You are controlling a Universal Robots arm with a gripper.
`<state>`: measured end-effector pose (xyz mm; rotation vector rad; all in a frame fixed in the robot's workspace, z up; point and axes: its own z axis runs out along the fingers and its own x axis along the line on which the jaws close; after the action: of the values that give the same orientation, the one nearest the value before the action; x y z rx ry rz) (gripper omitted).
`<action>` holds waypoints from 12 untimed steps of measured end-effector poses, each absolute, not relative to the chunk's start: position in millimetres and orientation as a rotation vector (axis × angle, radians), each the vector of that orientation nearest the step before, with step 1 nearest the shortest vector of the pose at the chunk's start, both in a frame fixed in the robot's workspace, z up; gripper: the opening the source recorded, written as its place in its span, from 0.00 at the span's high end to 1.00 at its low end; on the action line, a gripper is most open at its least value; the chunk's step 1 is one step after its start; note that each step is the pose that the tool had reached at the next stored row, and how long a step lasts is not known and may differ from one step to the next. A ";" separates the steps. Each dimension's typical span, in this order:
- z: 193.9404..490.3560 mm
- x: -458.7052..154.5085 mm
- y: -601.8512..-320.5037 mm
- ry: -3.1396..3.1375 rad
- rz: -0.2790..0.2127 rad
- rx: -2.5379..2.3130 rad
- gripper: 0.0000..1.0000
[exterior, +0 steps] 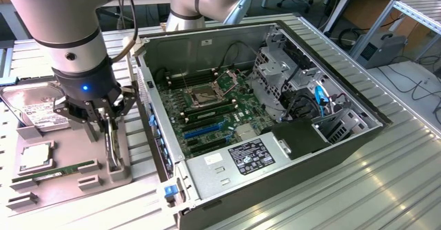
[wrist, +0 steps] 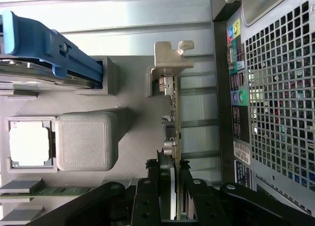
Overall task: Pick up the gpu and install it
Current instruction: 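Pick up the gpu and move the gpu toward the slot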
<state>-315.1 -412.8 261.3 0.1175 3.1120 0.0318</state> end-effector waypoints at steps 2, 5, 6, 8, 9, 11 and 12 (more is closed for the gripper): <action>261.7 -315.1 -412.8 3.112 0.032 0.117 0.73; 262.3 -315.1 -412.8 3.112 0.032 0.117 0.73; 262.5 -315.1 -412.8 3.112 0.032 0.118 0.73; 262.9 -315.1 -412.8 3.112 0.032 0.118 0.73; 263.1 -315.1 -412.8 3.112 0.032 0.117 0.73; 263.5 -315.1 -412.8 3.112 0.032 0.117 0.73; 263.7 -315.1 -412.8 3.112 0.032 0.118 0.73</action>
<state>-315.1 -412.8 263.7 0.1175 3.1119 0.0318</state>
